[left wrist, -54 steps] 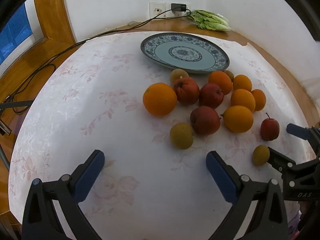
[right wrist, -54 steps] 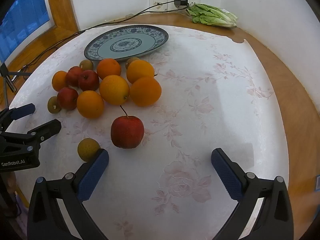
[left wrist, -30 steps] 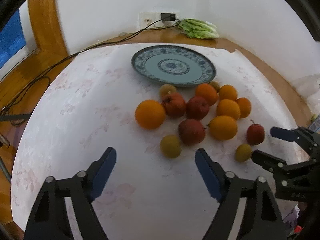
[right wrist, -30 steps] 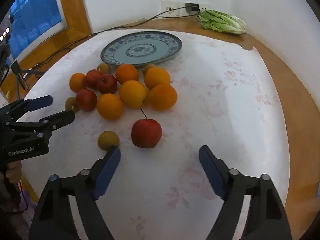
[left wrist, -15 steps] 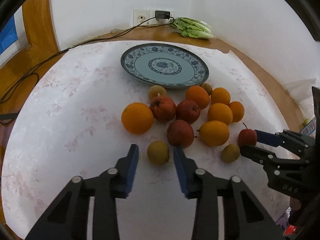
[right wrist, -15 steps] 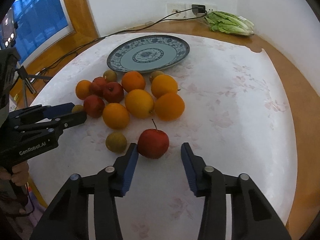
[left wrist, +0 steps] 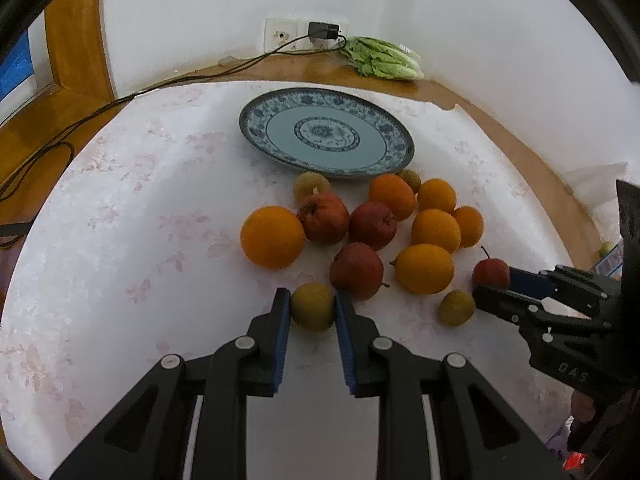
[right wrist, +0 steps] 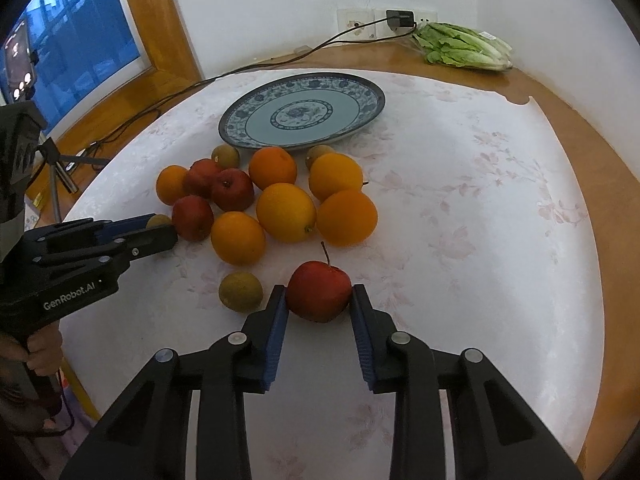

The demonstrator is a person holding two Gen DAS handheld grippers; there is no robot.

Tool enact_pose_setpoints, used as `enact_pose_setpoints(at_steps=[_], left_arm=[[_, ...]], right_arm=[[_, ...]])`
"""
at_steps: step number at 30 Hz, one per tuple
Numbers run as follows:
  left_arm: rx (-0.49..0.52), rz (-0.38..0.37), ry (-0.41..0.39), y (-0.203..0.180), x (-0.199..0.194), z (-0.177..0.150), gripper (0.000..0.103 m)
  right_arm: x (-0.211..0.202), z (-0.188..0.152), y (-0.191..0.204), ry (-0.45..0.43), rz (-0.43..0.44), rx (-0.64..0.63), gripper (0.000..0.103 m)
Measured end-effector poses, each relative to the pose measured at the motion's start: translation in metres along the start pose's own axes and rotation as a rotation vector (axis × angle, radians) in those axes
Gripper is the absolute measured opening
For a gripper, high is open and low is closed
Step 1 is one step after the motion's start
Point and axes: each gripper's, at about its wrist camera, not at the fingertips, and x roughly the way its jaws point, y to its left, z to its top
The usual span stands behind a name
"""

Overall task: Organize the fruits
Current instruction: 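Reach both grippers toward the fruit cluster, right toward the red apple, then grasp the red apple with the right gripper while the left grasps a small yellow fruit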

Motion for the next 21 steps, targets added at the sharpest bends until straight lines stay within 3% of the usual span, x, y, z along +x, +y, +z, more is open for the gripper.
enact_pose_setpoints(at_steps=[11, 21], left_arm=[[0.001, -0.001, -0.043, 0.005, -0.022, 0.025, 0.023], [-0.014, -0.069, -0.047, 0.008, -0.029, 0.066, 0.023]], right_arm=[[-0.022, 0.013, 0.000, -0.026, 0.023, -0.006, 0.032], [-0.041, 0.044, -0.004, -0.037, 0.053, -0.005, 0.032]])
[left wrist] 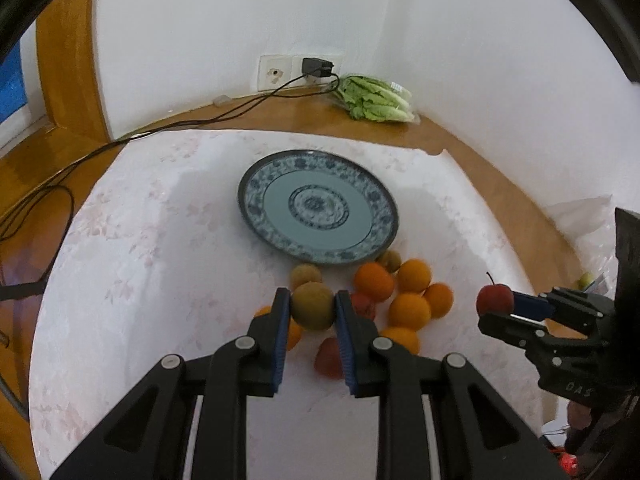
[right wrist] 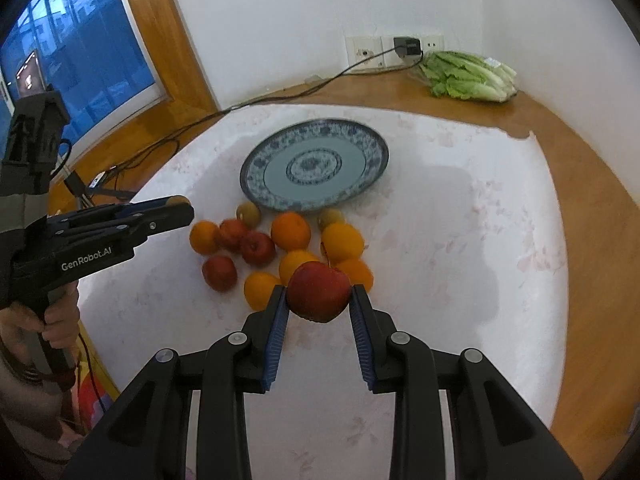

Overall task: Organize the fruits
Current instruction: 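Grasp the red apple with the right gripper while the left grasps a small yellow fruit, then carry both fruits over the blue-and-white plate and lower them onto it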

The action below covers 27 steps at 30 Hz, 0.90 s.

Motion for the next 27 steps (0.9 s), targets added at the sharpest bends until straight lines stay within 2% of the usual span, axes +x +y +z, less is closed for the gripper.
enact_pose_setpoints(at_steps=[9, 19, 27], left_arm=[[0.021, 0.014, -0.021, -0.002, -0.001, 0.033, 0.023], [-0.012, 0.010, -0.012, 0.005, 0.032, 0.059, 0.023], [-0.044, 0.033, 0.014, 0.015, 0.070, 0.070, 0.023]], right_arm=[[-0.007, 0.038, -0.001, -0.036, -0.004, -0.038, 0.032], [0.027, 0.076, -0.006, -0.031, 0.029, -0.024, 0.032], [0.066, 0.093, -0.012, -0.008, 0.040, -0.022, 0.032]])
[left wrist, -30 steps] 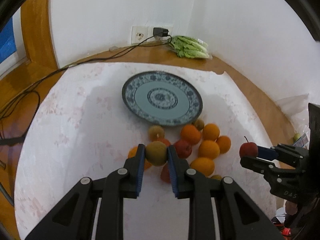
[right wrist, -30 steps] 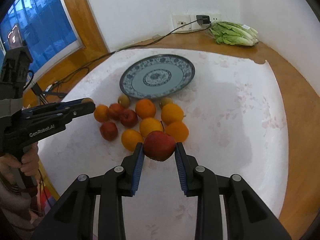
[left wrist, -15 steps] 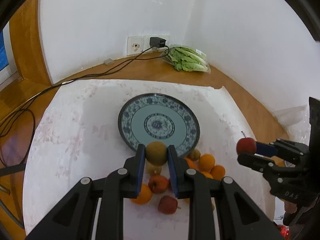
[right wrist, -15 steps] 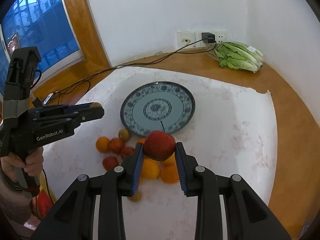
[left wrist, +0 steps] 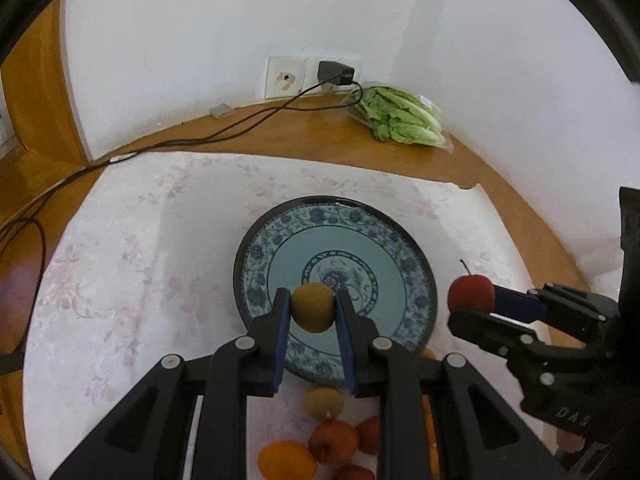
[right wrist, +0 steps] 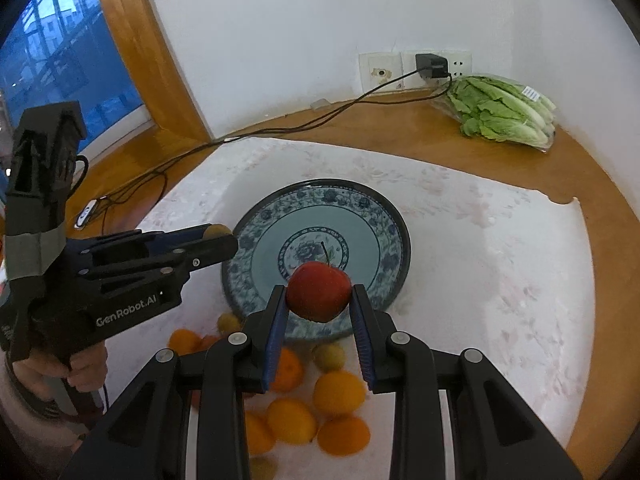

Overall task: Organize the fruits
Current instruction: 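Carry both fruits over the blue-and-white plate and lower them onto it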

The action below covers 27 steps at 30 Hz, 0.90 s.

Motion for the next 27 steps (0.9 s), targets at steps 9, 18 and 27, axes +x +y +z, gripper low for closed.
enact_pose_setpoints(at_steps=[9, 18, 27], left_arm=[[0.054, 0.051, 0.015, -0.010, 0.027, 0.004, 0.023], [0.054, 0.061, 0.038, -0.012, 0.044, 0.007, 0.023], [0.039, 0.064, 0.060, -0.008, 0.060, 0.007, 0.023]], right_arm=[[0.035, 0.008, -0.010, 0.029, -0.014, -0.023, 0.032], [0.058, 0.011, -0.009, 0.061, -0.052, -0.056, 0.032], [0.070, 0.013, -0.013, 0.079, -0.062, -0.062, 0.032]])
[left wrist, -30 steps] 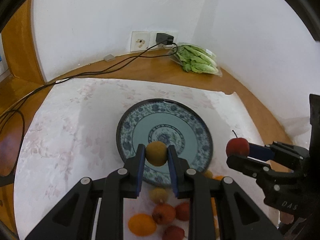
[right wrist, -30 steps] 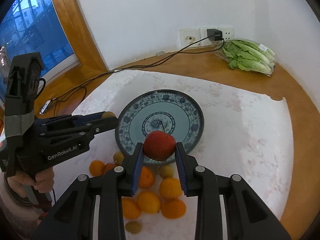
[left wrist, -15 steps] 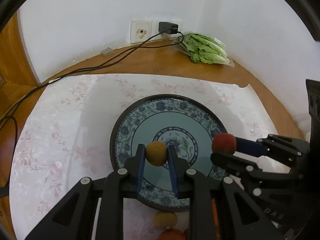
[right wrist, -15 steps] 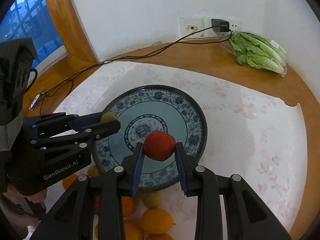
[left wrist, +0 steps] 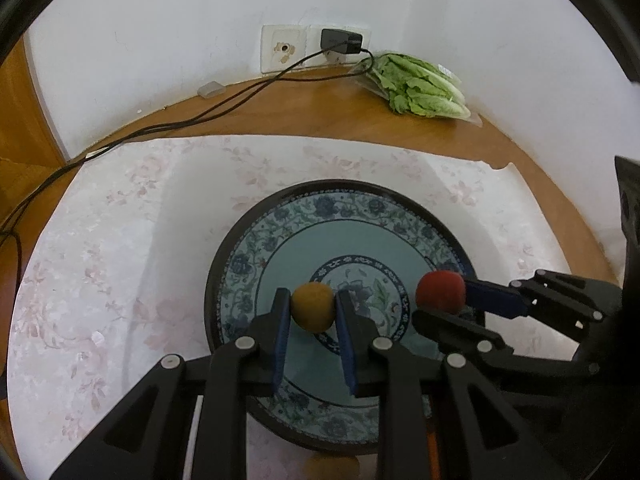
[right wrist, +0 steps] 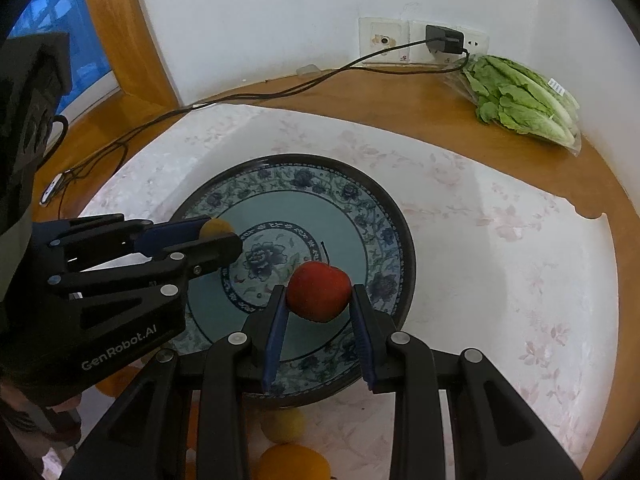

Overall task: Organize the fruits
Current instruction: 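Carry both fruits over the blue-and-white plate and lower them onto it, then open both grippers to release the fruits and lift away from the plate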

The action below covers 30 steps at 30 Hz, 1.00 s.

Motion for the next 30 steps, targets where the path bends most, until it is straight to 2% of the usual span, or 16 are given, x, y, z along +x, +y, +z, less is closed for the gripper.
enact_pose_setpoints(at_steps=[21, 26, 30], left_arm=[[0.000, -0.016, 0.011, 0.002, 0.005, 0.001, 0.025], [-0.012, -0.003, 0.014, 0.005, 0.002, 0.000, 0.037], [-0.028, -0.006, 0.013, 0.009, -0.006, -0.001, 0.043]], right_arm=[[0.009, 0.003, 0.000, 0.002, -0.009, -0.012, 0.032], [0.008, 0.003, -0.002, 0.003, -0.003, 0.009, 0.033], [0.005, 0.002, -0.002, 0.004, 0.013, 0.034, 0.039]])
